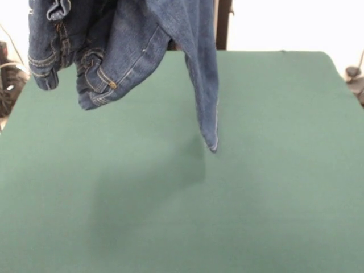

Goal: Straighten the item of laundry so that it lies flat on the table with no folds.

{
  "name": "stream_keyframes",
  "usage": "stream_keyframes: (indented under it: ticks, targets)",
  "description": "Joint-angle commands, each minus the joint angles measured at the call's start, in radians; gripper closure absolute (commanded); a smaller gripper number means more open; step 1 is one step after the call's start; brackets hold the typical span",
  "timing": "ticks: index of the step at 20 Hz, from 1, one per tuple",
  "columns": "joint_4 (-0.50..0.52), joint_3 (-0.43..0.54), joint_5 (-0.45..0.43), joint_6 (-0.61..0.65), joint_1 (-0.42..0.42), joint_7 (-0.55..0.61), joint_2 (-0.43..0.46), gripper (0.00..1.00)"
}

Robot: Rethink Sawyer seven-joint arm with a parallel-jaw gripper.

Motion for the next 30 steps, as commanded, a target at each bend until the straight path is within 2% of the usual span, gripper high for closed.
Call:
stream_keyframes:
  ticks: [1,30]
  targets:
    - [-0.026,0.063,0.028,0.126,0.055,-0.127,-0.009,1.0]
    - [-0.083,0.069,0.073,0.228,0.058,-0.135,-0.057,1.0]
